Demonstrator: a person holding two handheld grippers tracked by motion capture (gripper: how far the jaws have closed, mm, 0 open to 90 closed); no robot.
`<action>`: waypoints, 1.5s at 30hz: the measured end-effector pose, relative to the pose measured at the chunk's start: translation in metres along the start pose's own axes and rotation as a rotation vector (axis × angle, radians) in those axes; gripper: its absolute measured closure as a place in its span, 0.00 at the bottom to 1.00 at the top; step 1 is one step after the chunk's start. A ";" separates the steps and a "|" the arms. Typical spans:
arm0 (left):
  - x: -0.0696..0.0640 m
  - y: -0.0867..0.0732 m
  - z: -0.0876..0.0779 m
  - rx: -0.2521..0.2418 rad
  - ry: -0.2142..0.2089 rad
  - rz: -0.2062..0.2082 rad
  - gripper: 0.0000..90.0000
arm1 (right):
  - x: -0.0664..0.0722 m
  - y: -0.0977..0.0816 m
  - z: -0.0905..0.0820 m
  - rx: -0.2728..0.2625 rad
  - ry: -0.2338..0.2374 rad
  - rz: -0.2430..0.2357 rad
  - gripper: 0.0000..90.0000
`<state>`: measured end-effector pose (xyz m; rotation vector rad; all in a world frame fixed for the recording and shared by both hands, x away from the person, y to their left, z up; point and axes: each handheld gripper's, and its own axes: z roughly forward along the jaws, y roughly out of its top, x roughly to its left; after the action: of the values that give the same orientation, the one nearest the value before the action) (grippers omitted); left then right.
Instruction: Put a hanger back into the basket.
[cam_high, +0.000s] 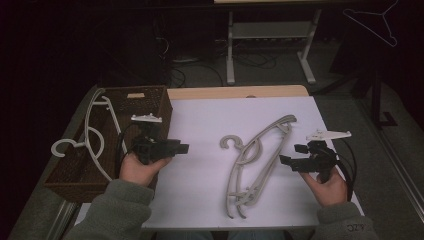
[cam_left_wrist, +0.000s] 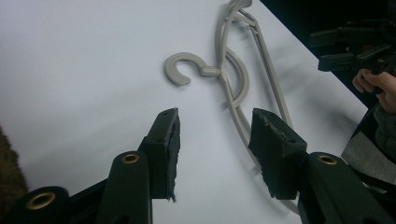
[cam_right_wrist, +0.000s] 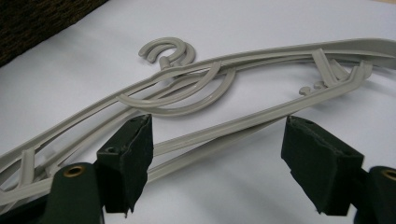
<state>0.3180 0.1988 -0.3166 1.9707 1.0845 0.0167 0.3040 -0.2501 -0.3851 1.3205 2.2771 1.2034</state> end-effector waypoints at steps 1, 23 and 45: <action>-0.001 0.000 0.002 0.003 -0.003 0.002 0.58 | 0.000 0.000 0.000 0.002 -0.001 0.000 0.27; -0.024 -0.007 0.084 0.089 -0.078 0.006 0.50 | 0.000 0.004 0.006 0.028 0.013 0.011 0.29; -0.020 -0.020 0.149 0.187 -0.109 -0.048 0.48 | -0.008 0.014 0.031 0.121 0.017 0.124 0.44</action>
<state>0.3495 0.0894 -0.4162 2.0842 1.0947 -0.2227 0.3352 -0.2364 -0.3955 1.5210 2.3436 1.1343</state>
